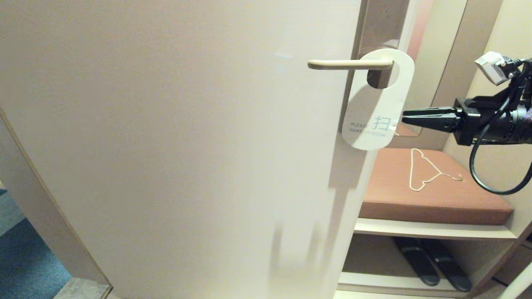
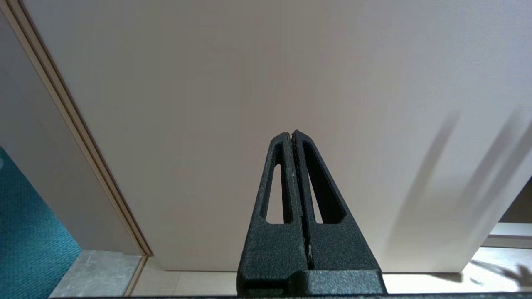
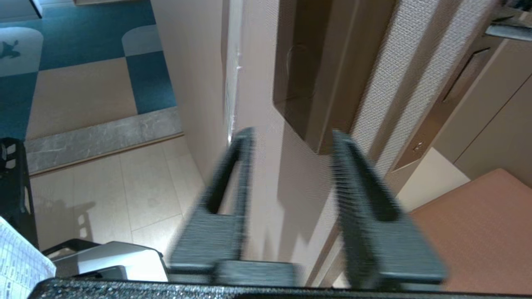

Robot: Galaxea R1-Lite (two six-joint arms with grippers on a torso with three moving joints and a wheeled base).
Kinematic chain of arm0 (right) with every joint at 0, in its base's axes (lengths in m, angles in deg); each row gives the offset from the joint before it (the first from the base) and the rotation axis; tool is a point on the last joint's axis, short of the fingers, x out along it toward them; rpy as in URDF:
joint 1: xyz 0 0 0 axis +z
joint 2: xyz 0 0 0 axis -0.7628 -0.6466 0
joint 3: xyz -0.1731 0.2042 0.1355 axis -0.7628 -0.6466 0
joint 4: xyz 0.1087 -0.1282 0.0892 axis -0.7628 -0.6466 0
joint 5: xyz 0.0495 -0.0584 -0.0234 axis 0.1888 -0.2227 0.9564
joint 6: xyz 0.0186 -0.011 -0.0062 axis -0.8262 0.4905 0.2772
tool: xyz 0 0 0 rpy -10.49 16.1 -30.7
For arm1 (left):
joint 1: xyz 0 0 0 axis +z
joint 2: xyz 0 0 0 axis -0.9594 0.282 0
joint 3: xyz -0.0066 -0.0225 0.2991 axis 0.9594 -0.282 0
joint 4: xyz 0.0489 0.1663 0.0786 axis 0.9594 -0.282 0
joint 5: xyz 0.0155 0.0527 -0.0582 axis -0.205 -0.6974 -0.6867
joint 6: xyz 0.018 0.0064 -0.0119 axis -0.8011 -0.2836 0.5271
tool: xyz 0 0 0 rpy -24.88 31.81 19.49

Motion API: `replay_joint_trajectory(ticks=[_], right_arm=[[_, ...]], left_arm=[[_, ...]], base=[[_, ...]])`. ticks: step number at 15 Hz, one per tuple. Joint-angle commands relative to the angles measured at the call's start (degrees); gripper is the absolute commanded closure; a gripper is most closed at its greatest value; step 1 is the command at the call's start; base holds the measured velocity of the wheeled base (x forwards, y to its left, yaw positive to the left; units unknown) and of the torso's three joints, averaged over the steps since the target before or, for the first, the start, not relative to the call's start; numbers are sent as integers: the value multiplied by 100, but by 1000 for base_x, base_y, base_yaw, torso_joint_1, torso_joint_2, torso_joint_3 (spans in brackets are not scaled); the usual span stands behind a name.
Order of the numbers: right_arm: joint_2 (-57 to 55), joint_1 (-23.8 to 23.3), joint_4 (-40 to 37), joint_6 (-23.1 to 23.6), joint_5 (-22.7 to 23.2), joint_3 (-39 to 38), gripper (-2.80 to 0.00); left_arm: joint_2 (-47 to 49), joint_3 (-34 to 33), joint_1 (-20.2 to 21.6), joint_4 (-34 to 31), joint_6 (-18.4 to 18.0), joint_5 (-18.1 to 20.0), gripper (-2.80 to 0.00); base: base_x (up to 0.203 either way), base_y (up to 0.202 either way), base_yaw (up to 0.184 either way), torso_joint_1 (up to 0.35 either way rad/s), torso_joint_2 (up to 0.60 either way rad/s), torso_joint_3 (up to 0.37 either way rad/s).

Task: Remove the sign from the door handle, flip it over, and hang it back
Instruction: Take down the sign

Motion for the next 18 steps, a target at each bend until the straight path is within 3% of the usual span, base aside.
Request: replay_joint_trajectory(ticks=[1,11,18], right_arm=[[119,-2,13,12,42,-55,-280],[332,77,13,99,52,-371,-280],[98,460,167,152,51,-323,-280]], left_arm=[[5,0,-2,2,0,2,0],[5,0,-2,2,0,2,0],[5,0,-2,2,0,2,0]], base=[[0,0,0,0,0,0],[0,0,0,0,0,0],[0,0,0,0,0,0]])
